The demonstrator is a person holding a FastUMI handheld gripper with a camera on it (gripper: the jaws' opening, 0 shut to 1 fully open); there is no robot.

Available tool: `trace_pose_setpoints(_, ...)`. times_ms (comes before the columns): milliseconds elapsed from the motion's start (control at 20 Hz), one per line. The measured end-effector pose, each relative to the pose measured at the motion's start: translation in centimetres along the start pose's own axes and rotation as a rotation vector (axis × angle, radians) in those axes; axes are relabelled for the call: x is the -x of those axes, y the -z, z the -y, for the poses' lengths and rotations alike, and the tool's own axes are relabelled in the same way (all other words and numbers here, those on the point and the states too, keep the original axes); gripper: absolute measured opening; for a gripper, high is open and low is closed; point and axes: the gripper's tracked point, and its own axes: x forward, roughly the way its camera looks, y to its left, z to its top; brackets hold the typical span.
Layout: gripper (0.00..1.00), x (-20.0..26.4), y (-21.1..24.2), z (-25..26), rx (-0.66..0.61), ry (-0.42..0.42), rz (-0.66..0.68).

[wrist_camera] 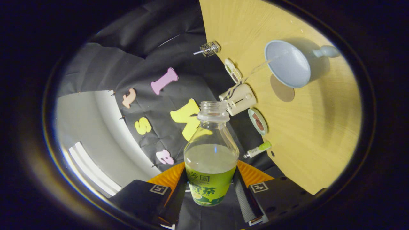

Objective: Take the bottle from table, then pour the juice into the cup, finally place the bottle on the coaster

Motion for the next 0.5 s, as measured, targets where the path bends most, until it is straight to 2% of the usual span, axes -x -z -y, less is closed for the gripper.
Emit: trace_pose_setpoints(500, 0.77, -0.5, 2.5, -3.7, -0.138, -0.08, -0.043)
